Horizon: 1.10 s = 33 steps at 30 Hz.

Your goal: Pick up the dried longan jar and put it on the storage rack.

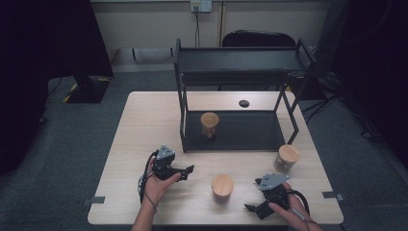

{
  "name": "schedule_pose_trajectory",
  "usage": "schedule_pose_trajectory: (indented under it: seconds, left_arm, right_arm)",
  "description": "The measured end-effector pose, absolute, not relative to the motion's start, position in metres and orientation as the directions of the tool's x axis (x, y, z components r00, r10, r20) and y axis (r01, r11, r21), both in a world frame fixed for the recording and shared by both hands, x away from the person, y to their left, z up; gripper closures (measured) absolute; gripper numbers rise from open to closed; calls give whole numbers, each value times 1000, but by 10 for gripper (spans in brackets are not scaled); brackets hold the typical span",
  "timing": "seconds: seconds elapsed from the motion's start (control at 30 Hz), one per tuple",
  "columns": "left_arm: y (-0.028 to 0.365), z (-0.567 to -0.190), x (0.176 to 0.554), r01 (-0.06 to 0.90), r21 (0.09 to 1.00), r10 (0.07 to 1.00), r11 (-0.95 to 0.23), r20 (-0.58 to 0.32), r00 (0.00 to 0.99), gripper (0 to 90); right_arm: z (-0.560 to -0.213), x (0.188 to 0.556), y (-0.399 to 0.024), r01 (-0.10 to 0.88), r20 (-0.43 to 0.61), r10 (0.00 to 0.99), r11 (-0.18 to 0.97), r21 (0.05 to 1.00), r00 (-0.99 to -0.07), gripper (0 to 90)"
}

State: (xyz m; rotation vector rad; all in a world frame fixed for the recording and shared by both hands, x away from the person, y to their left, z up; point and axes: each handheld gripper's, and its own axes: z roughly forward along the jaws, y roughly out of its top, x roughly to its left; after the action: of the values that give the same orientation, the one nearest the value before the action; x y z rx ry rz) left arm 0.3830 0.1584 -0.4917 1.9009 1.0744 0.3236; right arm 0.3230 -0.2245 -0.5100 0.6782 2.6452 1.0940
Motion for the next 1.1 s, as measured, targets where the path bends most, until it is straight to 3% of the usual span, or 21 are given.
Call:
schedule_pose_trajectory:
  seconds: [1.1]
  left_arm:
    - [186,-508,366,591,764,830,-261,-136,542,58]
  right_arm:
    - [-510,323,-224,337,-9,484,621,708,-875,0]
